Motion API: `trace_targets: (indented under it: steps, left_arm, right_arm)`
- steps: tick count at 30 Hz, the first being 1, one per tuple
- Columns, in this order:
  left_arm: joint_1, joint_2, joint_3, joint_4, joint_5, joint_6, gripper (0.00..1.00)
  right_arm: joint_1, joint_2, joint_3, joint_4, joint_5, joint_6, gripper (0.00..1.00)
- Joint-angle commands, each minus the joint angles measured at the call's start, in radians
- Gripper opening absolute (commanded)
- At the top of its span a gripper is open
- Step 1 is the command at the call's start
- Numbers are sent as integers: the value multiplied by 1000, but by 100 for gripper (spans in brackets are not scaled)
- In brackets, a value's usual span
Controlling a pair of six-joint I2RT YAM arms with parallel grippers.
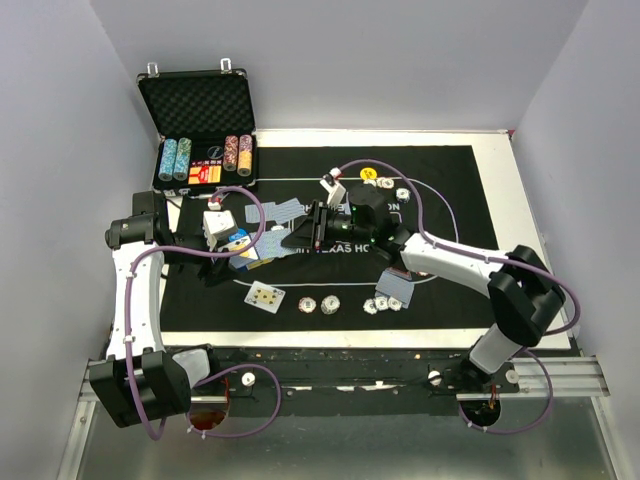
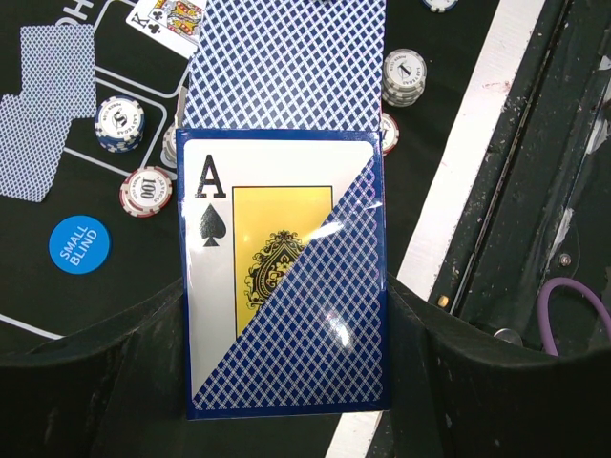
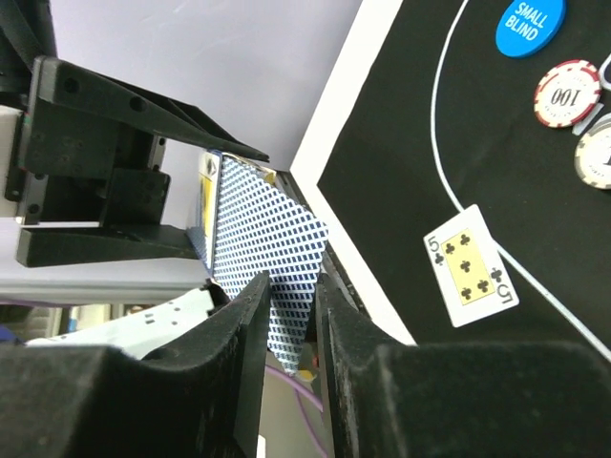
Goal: Distribute texas hold em gaming equipment
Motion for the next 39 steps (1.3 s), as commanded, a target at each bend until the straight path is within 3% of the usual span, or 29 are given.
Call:
trace_targets:
  steps: [1,8,12,19,23,30,39]
  left_arm:
    - [-2,-5,1,-280,43,23,0]
    - [-2,-5,-5,-280,40,28,0]
    - [-2,-1,-10,-280,37,31,0]
    - [-4,4,-7,-280,42,31,0]
    - [-2,7,-8,-280,37,31,0]
    - [-4,9,-13,-280,28,31,0]
    - [-7,15,-39,-280,8,27,0]
  right_arm:
    - [-4,-46,-35,71,-18,57,28]
    - [-30,-66,-95,223,-70,183,12]
    - [-54,-98,-121,227,-74,194,8]
    - [-117,-169,-138,163,-74,160,4]
    - [-152,-205,-92,21,-52,56,1]
    - [-162,-230,81,-481,290,-381,1]
    - [-80,-127,136,-619,715,-660,1]
